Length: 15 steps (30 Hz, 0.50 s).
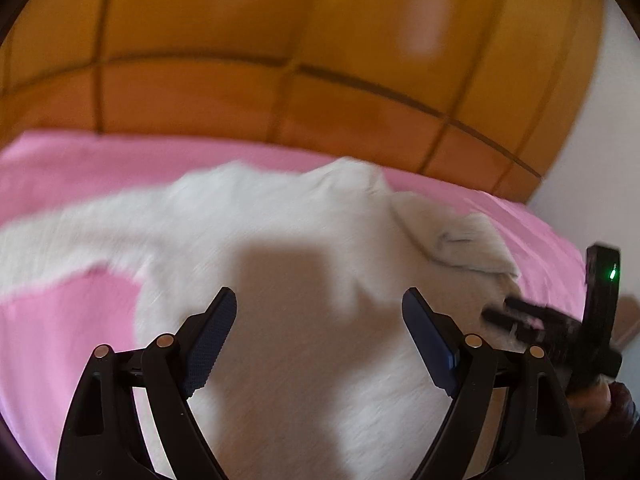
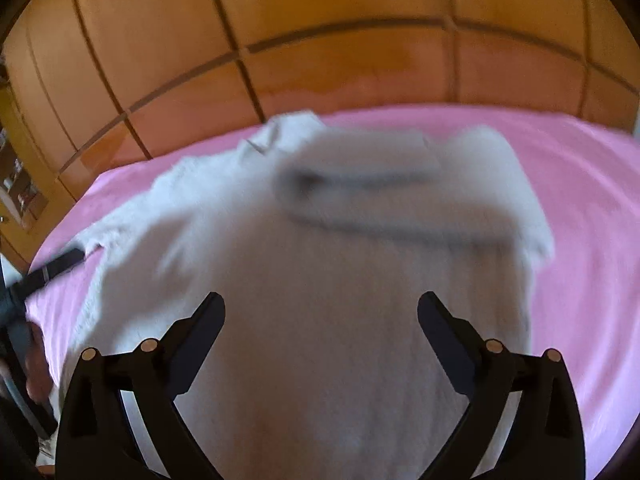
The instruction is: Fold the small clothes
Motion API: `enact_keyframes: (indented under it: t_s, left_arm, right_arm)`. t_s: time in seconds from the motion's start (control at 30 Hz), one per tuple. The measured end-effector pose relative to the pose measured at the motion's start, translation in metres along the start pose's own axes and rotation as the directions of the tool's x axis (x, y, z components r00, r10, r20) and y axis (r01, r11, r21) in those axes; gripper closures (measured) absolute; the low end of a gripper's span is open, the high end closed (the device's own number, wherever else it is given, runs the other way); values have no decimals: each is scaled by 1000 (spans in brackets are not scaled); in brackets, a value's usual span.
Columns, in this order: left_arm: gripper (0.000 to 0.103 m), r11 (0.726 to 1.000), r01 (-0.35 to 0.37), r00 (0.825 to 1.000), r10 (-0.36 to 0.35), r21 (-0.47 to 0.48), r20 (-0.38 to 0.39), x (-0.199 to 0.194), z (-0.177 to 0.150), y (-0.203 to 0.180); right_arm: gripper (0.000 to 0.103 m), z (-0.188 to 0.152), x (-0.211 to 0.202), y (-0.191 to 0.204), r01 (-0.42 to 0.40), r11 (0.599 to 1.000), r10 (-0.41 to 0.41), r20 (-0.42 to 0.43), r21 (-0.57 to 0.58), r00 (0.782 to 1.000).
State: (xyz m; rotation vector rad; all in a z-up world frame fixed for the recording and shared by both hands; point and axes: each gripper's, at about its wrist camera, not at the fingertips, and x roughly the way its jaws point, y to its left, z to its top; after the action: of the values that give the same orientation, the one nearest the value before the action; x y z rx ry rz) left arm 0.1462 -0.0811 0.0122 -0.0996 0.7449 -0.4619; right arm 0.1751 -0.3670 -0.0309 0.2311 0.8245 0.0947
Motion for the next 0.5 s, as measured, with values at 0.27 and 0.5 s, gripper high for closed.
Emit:
enact_keyframes:
  t_s: [0.27,0.5]
  left_arm:
    - [19,968,23,998,-9,252,-58,66,30,-89]
    - [33,925,-13,987,72,380,-142,143,42,-132]
  right_arm:
    - [2,-42,3,-1,66,997,-63,68,-38,996]
    - [2,-46,1,-12,-8,1000,7,116,6,993]
